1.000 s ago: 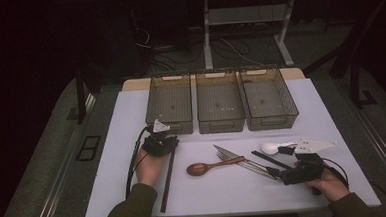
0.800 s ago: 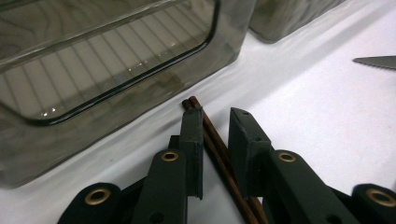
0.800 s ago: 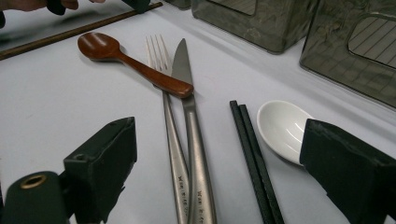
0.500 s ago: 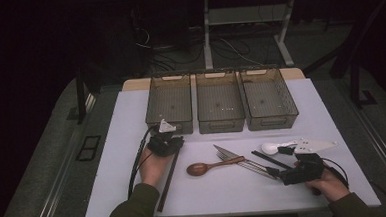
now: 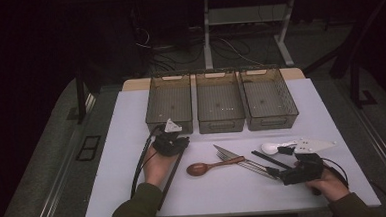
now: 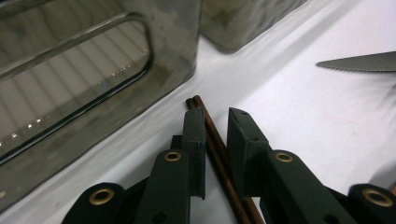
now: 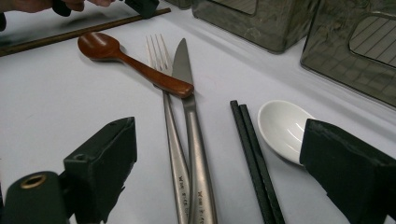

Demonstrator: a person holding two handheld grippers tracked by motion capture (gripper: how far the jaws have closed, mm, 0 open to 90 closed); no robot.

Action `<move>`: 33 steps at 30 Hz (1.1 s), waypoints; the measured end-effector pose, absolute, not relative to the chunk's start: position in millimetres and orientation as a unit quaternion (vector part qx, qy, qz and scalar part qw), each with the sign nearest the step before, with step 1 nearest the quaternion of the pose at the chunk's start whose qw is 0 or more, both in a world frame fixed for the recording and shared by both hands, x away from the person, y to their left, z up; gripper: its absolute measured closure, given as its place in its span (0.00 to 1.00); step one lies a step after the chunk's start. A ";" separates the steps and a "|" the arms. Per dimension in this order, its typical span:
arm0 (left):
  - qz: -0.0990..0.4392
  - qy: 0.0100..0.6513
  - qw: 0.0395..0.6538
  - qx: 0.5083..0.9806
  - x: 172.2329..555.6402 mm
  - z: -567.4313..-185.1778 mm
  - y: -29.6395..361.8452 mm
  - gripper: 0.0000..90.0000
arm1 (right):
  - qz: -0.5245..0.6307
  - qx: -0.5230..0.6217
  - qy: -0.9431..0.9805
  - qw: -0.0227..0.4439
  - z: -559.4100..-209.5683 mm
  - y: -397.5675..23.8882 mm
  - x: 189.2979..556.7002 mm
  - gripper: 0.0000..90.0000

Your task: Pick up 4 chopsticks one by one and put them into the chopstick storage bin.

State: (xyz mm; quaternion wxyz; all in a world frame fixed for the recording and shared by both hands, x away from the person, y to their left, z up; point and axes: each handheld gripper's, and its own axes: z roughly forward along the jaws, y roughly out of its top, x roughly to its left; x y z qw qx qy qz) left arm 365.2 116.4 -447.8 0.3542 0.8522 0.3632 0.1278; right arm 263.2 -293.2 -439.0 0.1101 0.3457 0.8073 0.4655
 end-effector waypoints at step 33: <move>0.110 0.270 0.366 0.884 372.2 -448.2 71.7 0.86 | 0.467 0.346 0.806 0.109 -438.5 -294.1 263.1 0.12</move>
